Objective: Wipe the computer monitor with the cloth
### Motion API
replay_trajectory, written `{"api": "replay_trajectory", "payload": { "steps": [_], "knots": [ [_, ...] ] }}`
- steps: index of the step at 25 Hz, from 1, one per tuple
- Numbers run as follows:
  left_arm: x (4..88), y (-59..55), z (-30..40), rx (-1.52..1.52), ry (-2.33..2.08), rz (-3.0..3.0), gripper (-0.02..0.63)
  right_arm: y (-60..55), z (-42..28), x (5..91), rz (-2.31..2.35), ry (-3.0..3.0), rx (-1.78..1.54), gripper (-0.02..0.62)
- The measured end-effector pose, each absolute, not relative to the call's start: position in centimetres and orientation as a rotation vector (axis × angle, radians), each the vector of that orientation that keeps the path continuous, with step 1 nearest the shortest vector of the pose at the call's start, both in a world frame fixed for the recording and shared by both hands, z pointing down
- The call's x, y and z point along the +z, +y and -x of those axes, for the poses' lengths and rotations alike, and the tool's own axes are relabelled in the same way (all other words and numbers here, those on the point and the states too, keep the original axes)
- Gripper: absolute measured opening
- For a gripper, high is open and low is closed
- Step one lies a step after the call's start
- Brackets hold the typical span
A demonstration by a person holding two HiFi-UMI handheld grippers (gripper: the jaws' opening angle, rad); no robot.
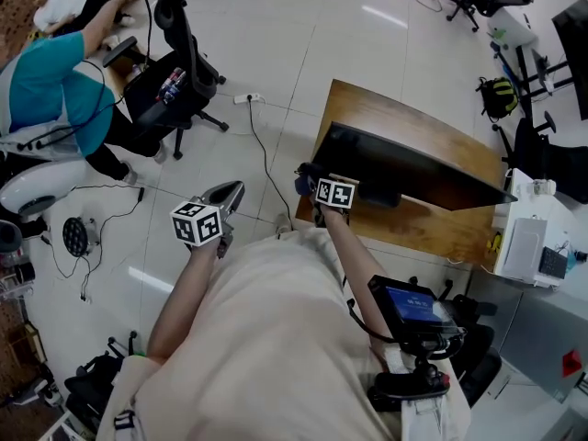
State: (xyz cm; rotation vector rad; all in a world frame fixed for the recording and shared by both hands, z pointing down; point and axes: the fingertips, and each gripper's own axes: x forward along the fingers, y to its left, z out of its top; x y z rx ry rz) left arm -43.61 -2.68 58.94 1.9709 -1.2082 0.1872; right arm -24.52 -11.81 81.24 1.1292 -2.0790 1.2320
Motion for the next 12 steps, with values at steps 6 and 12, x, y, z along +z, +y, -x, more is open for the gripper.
{"api": "replay_trajectory", "payload": {
  "steps": [6,12],
  "knots": [
    [58.8,-2.4,44.8,0.168,-1.222,-1.963,-0.002,-12.2,26.6,77.3,-1.110,-2.177,1.192,0.121],
    [58.7,-2.8,44.2,0.145,-1.207,-1.972,-0.002,-13.0,27.0,73.2,-1.133,-2.262,1.119,0.120]
  ]
}}
